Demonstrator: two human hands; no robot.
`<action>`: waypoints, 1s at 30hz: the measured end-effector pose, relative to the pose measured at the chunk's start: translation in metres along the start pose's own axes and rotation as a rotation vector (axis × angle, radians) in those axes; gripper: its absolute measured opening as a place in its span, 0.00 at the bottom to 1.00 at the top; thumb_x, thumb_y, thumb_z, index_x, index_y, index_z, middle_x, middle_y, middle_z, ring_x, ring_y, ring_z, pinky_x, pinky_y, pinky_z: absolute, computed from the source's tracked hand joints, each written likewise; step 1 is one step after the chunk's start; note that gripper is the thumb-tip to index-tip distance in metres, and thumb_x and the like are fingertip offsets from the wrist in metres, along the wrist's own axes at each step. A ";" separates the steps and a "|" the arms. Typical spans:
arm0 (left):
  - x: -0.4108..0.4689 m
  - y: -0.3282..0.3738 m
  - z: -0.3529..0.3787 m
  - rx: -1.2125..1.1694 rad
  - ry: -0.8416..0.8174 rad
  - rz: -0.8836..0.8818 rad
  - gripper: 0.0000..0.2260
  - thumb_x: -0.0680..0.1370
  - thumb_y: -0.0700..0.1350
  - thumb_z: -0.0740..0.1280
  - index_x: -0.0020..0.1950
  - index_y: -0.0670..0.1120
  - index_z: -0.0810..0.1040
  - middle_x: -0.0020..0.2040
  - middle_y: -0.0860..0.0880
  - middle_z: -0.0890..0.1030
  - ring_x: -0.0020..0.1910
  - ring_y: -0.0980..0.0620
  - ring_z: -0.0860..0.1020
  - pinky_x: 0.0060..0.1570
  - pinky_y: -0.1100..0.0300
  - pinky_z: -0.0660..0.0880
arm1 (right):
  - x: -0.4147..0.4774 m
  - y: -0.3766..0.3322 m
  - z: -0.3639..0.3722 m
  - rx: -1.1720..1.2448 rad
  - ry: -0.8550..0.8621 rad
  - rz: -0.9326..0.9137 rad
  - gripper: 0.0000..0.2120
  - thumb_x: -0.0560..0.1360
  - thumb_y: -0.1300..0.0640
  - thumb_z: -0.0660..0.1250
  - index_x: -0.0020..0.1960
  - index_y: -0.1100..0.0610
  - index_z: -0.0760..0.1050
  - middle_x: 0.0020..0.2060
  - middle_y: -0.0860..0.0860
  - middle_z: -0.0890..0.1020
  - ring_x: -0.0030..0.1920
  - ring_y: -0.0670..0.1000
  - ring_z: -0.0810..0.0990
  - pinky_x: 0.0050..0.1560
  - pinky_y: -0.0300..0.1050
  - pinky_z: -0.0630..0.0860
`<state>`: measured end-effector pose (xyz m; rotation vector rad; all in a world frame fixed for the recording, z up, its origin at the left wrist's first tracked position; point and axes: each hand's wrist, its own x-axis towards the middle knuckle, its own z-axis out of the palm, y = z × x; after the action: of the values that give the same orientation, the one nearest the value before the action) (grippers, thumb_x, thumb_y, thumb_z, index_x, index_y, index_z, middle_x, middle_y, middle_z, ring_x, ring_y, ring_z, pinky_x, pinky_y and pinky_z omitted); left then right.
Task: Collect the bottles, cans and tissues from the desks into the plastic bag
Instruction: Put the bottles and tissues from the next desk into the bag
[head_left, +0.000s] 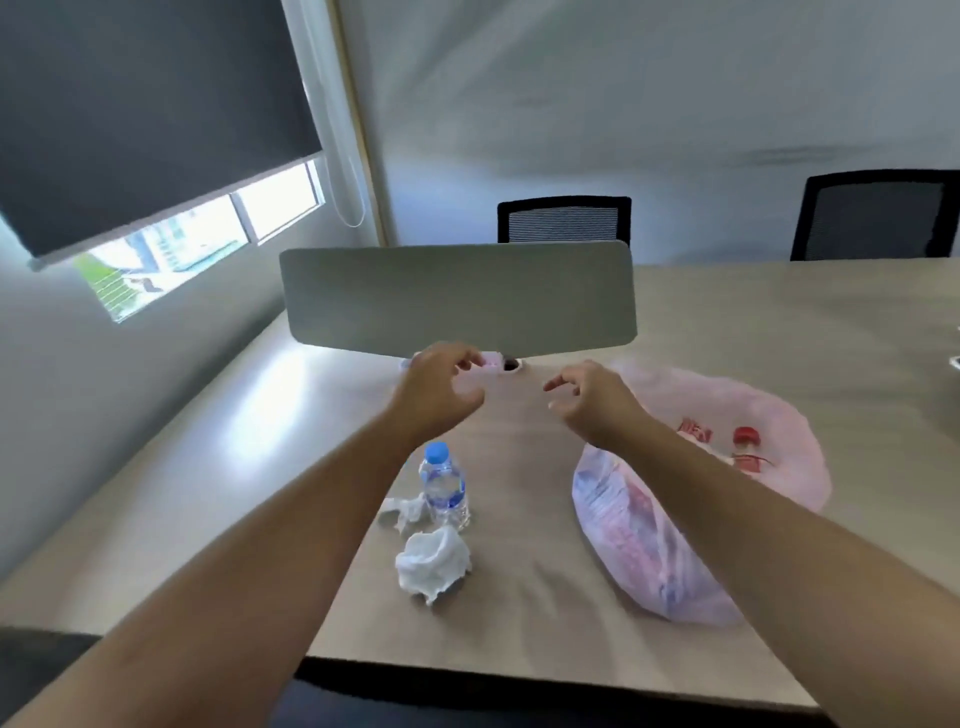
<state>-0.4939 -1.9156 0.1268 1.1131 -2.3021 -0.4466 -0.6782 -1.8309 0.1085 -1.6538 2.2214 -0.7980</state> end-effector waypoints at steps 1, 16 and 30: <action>-0.013 -0.022 -0.007 0.040 0.027 -0.078 0.16 0.68 0.49 0.71 0.55 0.50 0.77 0.53 0.50 0.78 0.49 0.54 0.75 0.50 0.63 0.68 | 0.001 -0.010 0.017 0.003 -0.044 -0.026 0.16 0.72 0.59 0.67 0.60 0.54 0.78 0.61 0.55 0.77 0.56 0.54 0.77 0.51 0.36 0.66; -0.069 -0.169 0.079 0.455 -0.694 -0.450 0.53 0.63 0.67 0.72 0.78 0.53 0.45 0.79 0.44 0.46 0.77 0.42 0.52 0.70 0.44 0.59 | 0.029 -0.043 0.164 -0.338 -0.334 -0.218 0.19 0.79 0.53 0.58 0.70 0.44 0.67 0.75 0.46 0.58 0.68 0.57 0.64 0.66 0.48 0.67; -0.050 -0.170 0.092 0.214 -0.504 -0.377 0.07 0.70 0.36 0.62 0.40 0.41 0.80 0.45 0.39 0.82 0.48 0.40 0.80 0.38 0.61 0.70 | 0.040 -0.024 0.134 -0.052 -0.151 -0.150 0.14 0.79 0.63 0.59 0.60 0.54 0.76 0.58 0.53 0.73 0.54 0.54 0.75 0.50 0.40 0.68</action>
<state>-0.4188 -1.9727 -0.0488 1.7156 -2.6110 -0.7017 -0.6030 -1.9099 0.0172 -1.8575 2.0509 -0.6316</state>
